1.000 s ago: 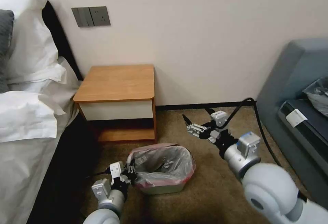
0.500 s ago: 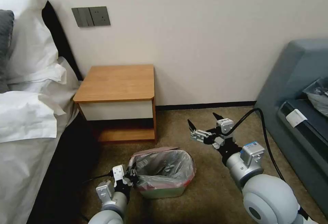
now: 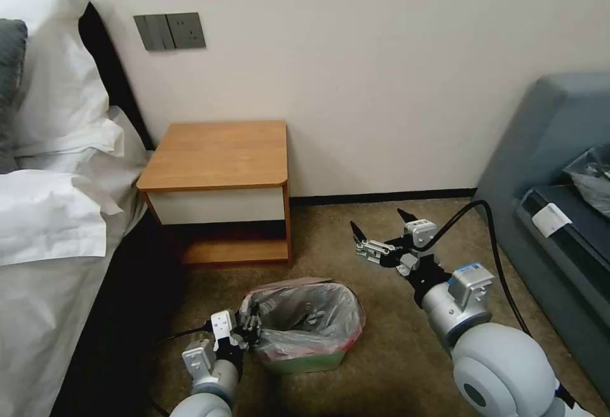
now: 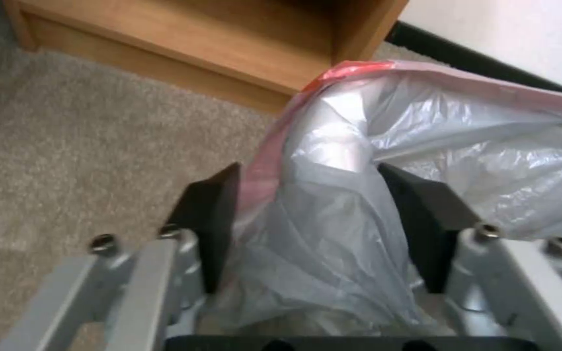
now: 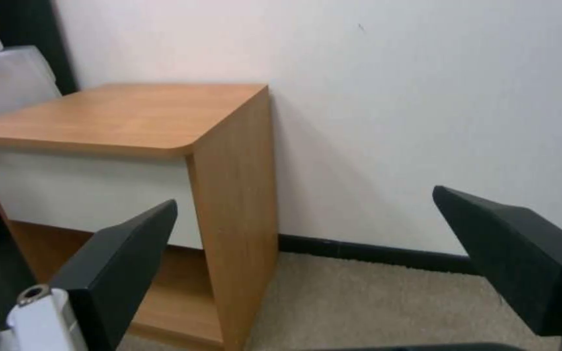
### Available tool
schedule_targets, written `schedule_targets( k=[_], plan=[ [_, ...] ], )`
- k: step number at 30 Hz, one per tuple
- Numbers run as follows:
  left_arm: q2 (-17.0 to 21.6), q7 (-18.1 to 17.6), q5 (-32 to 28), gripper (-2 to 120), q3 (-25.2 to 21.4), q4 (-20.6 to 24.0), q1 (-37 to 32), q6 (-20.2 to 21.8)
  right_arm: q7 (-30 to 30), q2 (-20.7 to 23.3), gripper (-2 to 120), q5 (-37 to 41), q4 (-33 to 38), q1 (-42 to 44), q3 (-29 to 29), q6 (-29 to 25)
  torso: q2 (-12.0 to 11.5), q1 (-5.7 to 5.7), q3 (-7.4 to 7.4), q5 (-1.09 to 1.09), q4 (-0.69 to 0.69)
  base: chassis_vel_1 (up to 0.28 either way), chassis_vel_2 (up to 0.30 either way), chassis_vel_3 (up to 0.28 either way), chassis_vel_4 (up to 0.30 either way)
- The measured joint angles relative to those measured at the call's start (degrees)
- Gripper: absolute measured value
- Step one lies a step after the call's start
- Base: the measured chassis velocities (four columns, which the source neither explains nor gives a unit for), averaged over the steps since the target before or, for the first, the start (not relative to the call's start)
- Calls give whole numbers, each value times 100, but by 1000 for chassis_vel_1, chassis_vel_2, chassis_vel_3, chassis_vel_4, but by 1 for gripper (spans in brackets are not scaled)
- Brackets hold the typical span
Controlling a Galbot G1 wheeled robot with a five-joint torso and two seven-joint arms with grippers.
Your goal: Pick up the garbage bag from the table and place it over the trash can.
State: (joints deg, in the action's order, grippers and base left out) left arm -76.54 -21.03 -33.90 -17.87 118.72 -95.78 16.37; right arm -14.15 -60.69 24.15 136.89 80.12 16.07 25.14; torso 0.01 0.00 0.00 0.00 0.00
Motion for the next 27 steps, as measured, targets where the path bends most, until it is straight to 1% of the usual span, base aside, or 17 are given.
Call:
schedule_targets(
  k=[1,3,4,5,6,8,9,11,12,16,18,20,21,23,24,26,27],
  plan=[
    [0,0,0,60,0,0,0,0,0,0,100,0,0,0,0,0,0,0,0,0,0,0,0,0,0],
    [23,34,92,67,-10,29,-43,-14,-4,-31,100,11,10,-1,-9,0,-1,0,0,-1,-1,0,0,0,0],
    [23,34,92,67,-10,29,-43,-14,-4,-31,100,11,10,-1,-9,0,-1,0,0,-1,-1,0,0,0,0],
    [38,63,235,76,-18,36,-68,-50,-8,-55,100,14,19,-1,-22,-1,-1,0,0,-2,-1,0,0,0,0],
    [44,80,349,82,-28,41,-83,-67,-9,-69,100,15,21,4,-30,-1,-1,0,0,-2,-1,0,0,0,0],
    [45,85,393,82,-33,42,-86,-71,-9,-73,100,15,21,6,-33,-1,-1,0,1,-2,-1,0,0,0,0],
    [46,146,648,91,-68,38,-101,-113,-10,-87,100,13,23,18,-39,-2,-1,0,0,-2,-1,0,0,0,0],
    [47,280,1047,97,-118,-17,-109,-232,-10,-95,100,10,33,42,-41,-3,-1,0,1,-1,-1,0,0,0,0],
    [49,326,1240,99,-138,-59,-109,-322,-11,-100,100,9,40,59,-42,-4,-1,0,0,-1,0,0,0,0,0],
    [51,361,1366,100,-168,-75,-113,-394,-13,-102,100,8,44,77,-42,-4,-1,0,0,-1,-1,0,0,0,0],
    [51,393,1417,100,-222,-39,-154,-505,-16,-105,100,8,55,99,-36,-6,-1,0,1,-1,0,0,0,0,0],
    [48,534,1604,100,-370,39,-209,-817,-16,-119,100,11,59,168,14,-50,-1,0,0,0,0,0,0,0,0],
    [48,534,1604,100,-370,39,-209,-817,-16,-119,100,11,59,168,14,-50,-1,0,0,0,0,0,0,0,0],
    [30,697,1917,100,-590,72,-242,-1273,-4,-172,100,-22,2,320,114,-233,-1,0,0,-1,0,0,0,0,0],
    [30,697,1917,100,-590,72,-242,-1273,-4,-172,100,-22,2,320,114,-233,-1,0,0,-1,0,0,0,0,0],
    [-25,958,2176,100,-707,99,-268,-1612,44,-257,100,-220,-188,501,196,-547,-1,0,0,1,0,0,0,0,0],
    [-56,1144,2265,100,-764,114,-300,-1870,198,-379,100,-553,-447,685,356,-924,-1,0,0,-2,0,0,0,0,0]
  ],
)
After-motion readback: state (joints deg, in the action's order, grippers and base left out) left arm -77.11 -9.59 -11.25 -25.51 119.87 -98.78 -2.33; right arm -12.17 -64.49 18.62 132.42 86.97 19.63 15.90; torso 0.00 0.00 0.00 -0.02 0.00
